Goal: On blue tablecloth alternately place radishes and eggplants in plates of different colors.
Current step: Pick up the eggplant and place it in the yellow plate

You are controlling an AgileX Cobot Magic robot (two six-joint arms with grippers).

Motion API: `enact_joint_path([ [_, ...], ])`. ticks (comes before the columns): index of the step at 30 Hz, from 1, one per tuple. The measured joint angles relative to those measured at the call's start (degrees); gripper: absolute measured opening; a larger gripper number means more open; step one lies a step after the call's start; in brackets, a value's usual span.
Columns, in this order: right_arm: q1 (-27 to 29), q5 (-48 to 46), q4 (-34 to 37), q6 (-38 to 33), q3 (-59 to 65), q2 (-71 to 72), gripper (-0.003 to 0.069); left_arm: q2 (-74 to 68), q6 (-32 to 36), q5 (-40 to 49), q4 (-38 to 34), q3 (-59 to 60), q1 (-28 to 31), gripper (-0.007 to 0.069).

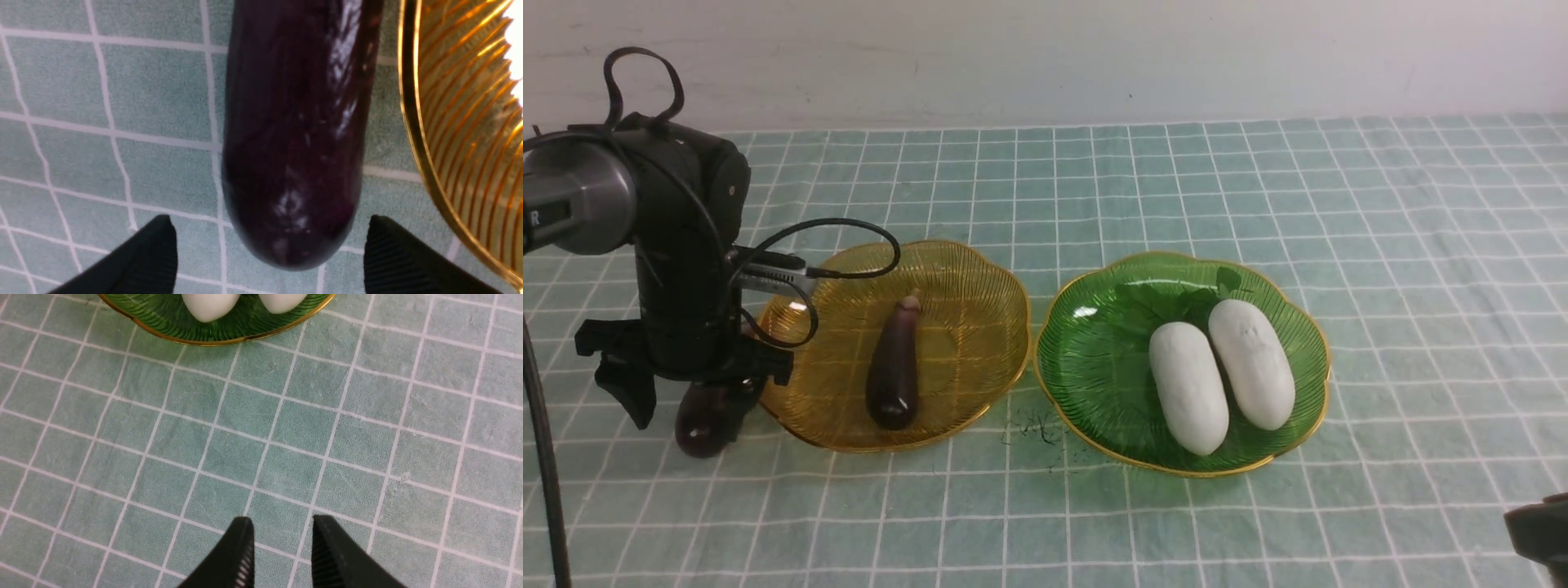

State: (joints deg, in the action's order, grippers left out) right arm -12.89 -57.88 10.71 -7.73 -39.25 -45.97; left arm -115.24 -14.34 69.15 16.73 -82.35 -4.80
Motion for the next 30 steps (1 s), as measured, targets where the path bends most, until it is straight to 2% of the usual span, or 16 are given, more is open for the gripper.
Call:
enact_joint_path([
  [6,0.0,0.0,0.0,-0.1,0.0,0.0,0.0191,-3.2,0.4,-0.1,-0.6,0.0,0.0,0.0544],
  [9,0.0,0.0,0.0,-0.1,0.0,0.0,0.0191,-3.5,0.8,0.0,-0.6,-0.1,0.0,0.0515],
  [10,0.0,0.0,0.0,-0.1,0.0,0.0,0.0191,-3.7,0.9,0.0,-0.6,-0.2,0.0,0.0459],
  [11,0.0,0.0,0.0,-0.1,0.0,0.0,0.0191,-3.7,0.9,0.0,-0.4,-0.2,0.0,0.0436],
  [12,0.0,0.0,0.0,-0.1,0.0,0.0,0.0191,-3.8,0.8,-0.1,0.4,-0.2,0.0,0.0372],
  [13,0.0,0.0,0.0,-0.1,0.0,0.0,0.0191,-3.8,0.7,-0.1,0.7,-0.2,0.0,0.0352],
  [19,0.0,0.1,-0.1,-0.1,0.0,0.0,0.0191,-2.2,-1.1,-0.4,3.2,-0.1,0.0,0.0349],
  [25,0.0,0.1,-0.1,-0.1,0.0,0.0,0.0191,6.3,0.3,-0.3,3.1,0.0,0.4,0.0349],
  [30,0.0,0.2,-0.1,-0.1,0.0,0.0,0.0191,13.1,0.3,0.2,-1.4,0.0,0.5,0.0349],
])
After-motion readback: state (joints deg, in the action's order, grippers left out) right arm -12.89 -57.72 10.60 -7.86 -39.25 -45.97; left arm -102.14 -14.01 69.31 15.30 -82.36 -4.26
